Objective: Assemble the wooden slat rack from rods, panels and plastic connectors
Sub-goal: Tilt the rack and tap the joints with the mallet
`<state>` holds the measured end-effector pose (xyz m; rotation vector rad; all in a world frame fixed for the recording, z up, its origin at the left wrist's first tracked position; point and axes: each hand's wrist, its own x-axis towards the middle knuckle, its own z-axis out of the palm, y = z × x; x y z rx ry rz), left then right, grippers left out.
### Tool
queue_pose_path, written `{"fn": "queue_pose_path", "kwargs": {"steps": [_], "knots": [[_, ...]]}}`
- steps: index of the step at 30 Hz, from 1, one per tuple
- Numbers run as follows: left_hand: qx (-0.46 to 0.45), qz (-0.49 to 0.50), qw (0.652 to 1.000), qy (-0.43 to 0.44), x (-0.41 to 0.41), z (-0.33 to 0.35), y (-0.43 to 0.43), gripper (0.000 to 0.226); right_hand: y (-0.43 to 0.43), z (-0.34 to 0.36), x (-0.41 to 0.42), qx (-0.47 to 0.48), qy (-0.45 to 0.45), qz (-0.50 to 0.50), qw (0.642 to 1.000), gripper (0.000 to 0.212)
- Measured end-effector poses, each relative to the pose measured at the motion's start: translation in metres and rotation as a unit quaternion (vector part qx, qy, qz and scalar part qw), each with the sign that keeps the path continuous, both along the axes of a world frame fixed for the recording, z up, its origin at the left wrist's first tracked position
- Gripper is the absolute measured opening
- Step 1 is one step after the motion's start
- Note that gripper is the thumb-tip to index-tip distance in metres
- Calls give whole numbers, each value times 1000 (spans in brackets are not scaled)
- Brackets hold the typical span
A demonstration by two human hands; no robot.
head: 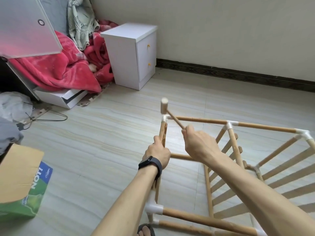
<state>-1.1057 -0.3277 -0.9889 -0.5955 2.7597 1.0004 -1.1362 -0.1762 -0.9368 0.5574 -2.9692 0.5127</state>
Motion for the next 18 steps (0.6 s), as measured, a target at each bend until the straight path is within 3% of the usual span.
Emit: {"fn": "queue_pose_path", "kwargs": {"steps": [1, 2, 5, 6, 7, 10, 11, 15, 16, 18], "knots": [[1, 1, 1000, 0, -1, 0, 0, 24, 1, -2, -4, 54, -35, -13, 998, 31], [0, 0, 1000, 2, -2, 0, 0, 24, 0, -1, -9, 48, -36, -21, 998, 32], [-2, -3, 1000, 2, -4, -1, -1, 27, -5, 3, -12, -139, 107, -17, 984, 27], [-2, -3, 1000, 2, -4, -2, -1, 27, -4, 4, -12, -160, 133, -15, 978, 25], [-1, -3, 1000, 2, -4, -1, -1, 27, -4, 3, -13, -147, 130, -16, 980, 24], [-5, -3, 1000, 8, -3, 0, 0, 24, -1, -8, -12, 64, 3, -37, 997, 30], [-6, -2, 1000, 9, -3, 0, 0, 24, 1, -9, -13, 87, -3, -42, 995, 29], [-5, -5, 1000, 4, -5, -2, -2, 24, 0, -11, -10, -101, 105, -36, 989, 24], [-7, -5, 1000, 3, -5, -2, -2, 24, 1, -10, -10, -108, 82, -31, 990, 24], [-10, -3, 1000, 9, -5, -2, -2, 26, 1, -9, -13, -24, -26, -41, 999, 28]]}}
